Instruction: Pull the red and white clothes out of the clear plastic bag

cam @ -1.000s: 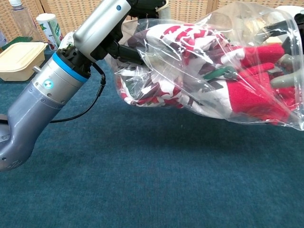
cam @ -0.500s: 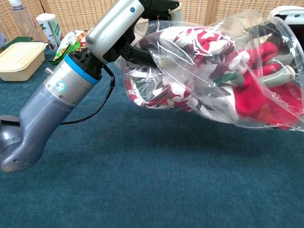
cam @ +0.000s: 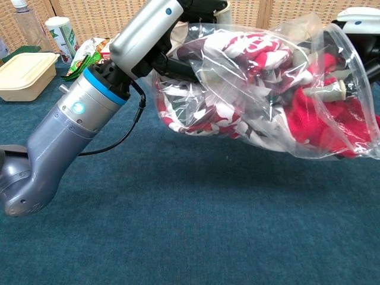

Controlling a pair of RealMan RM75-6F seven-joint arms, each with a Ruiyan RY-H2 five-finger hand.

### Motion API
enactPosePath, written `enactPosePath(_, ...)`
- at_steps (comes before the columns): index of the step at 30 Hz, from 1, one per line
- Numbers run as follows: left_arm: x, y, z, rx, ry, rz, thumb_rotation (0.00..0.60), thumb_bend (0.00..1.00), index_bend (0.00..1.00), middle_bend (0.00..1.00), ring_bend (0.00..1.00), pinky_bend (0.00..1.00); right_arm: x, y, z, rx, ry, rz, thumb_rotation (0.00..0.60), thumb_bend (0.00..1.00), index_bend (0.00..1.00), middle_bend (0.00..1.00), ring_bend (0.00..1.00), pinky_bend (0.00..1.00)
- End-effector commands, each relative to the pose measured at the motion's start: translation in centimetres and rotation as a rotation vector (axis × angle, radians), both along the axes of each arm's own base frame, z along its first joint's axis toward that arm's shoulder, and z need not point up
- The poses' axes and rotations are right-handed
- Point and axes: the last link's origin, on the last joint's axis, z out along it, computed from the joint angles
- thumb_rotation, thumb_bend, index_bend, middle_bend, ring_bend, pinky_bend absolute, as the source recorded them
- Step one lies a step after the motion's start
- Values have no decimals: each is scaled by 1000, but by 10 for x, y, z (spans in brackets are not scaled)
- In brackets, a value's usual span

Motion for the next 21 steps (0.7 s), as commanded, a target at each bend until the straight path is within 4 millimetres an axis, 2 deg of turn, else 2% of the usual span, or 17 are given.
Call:
enactPosePath(1, 0, 0, -1, 0, 4, 1, 600, 434, 869, 656, 648, 704, 1, 1, 0, -5, -1, 1, 600, 339, 680, 1000, 1000, 1000)
enactPosePath(10, -2, 0, -4, -9, 18, 11, 600, 404, 870, 656, 647, 683, 1, 3, -1, -25, 1, -6, 600, 339, 756, 1000, 1000, 1000)
enactPosePath(14, -8, 2, -7, -30, 50, 33, 600, 293, 848, 654, 627, 646, -3, 4, -2, -38, 24, -18, 600, 342, 772, 1000, 1000, 1000)
enactPosePath(17, -14, 5, -12, -62, 83, 73, 600, 175, 663, 584, 549, 589, -7, 5, -3, -51, 43, -34, 600, 344, 777, 1000, 1000, 1000)
enactPosePath(19, -18, 8, -14, -88, 97, 104, 600, 116, 458, 487, 474, 530, -11, 5, -4, -64, 62, -44, 600, 346, 781, 1000, 1000, 1000)
enactPosePath(21, -22, 12, -19, -129, 131, 144, 600, 86, 299, 406, 406, 479, -15, 5, -5, -86, 97, -57, 600, 349, 782, 1000, 1000, 1000)
